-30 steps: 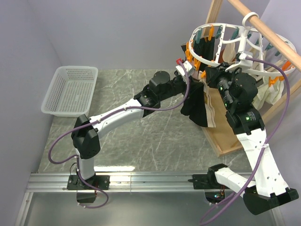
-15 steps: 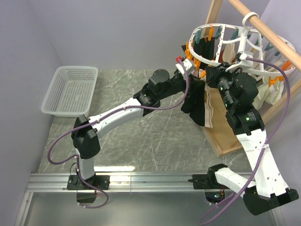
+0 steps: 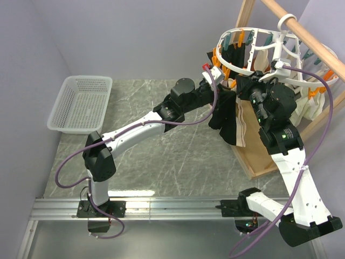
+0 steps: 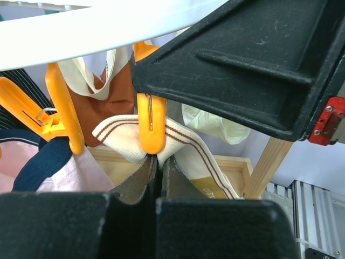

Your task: Clip the underwear to the hanger

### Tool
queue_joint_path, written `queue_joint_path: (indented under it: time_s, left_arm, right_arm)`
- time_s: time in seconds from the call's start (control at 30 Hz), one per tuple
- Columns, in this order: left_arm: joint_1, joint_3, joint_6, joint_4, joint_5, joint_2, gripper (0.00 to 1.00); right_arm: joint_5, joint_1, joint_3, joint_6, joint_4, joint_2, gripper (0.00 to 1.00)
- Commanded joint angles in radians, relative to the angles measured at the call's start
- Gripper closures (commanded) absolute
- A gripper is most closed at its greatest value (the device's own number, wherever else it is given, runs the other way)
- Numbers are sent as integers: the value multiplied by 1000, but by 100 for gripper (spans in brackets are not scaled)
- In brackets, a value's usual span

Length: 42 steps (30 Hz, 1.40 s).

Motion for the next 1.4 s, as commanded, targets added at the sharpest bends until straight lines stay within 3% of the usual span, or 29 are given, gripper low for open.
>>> queue_joint_path:
  time_s: [0.0,0.17,0.47,0.73,1.37]
  left_arm:
    - [-9,75,22,125,22,-16,100]
    - [-11,83,36,132,14,-13,100]
    - [-9,95,37,142,10,-7,100]
    - [-9,110,36,157,2,1,100]
    - [-9,135,33,171,-3,15,100]
  right_arm:
    - [-39,4,-12,-8,-43,-8,100]
    - [-44,4,-11,-10,-43,-11,100]
    - [-42,4,0,-10,-50,-8,77]
    - [-39,4,6,-8,-58,-7,72]
    - [-73,4,8,-22,-56,-16,41]
